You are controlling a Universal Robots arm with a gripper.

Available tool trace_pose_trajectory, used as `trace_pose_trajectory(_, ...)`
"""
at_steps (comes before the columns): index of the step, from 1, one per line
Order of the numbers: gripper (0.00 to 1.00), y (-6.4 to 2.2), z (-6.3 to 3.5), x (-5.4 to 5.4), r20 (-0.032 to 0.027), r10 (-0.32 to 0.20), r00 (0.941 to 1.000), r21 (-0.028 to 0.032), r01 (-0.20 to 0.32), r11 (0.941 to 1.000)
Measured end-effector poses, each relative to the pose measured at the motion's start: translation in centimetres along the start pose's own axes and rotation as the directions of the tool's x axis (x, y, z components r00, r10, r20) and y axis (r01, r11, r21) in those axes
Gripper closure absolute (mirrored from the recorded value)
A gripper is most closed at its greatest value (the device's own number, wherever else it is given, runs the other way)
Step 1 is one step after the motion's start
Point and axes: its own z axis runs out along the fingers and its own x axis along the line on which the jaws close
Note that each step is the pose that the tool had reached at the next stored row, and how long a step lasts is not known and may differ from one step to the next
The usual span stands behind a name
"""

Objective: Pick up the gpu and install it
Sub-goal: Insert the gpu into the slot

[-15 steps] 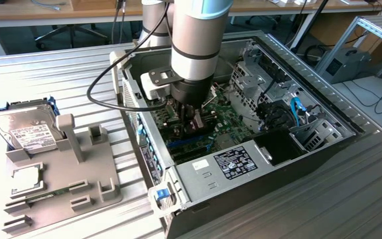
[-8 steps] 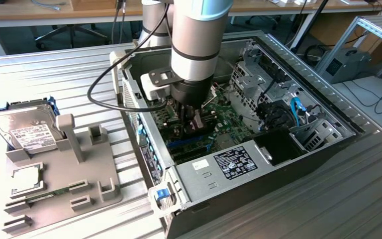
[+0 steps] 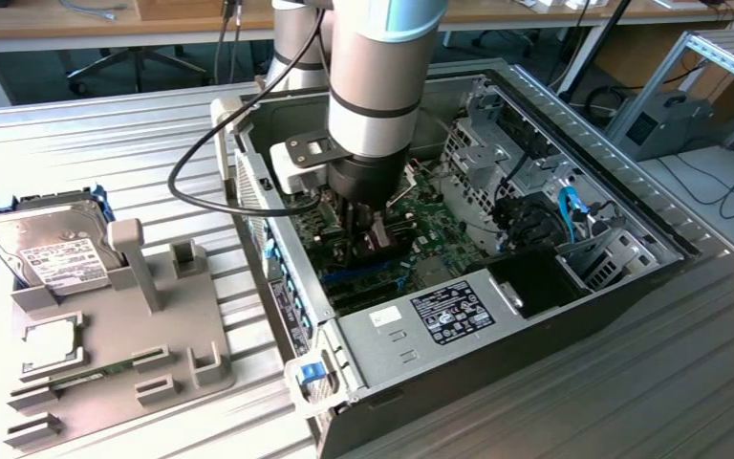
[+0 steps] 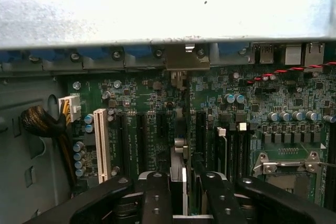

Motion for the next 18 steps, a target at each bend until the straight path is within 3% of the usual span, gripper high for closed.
trace_pose_trajectory(18, 0.73, -0.02, 0.19, 0.02, -0.0002, -0.001, 1.0000, 0.0002, 0.001, 1.0000)
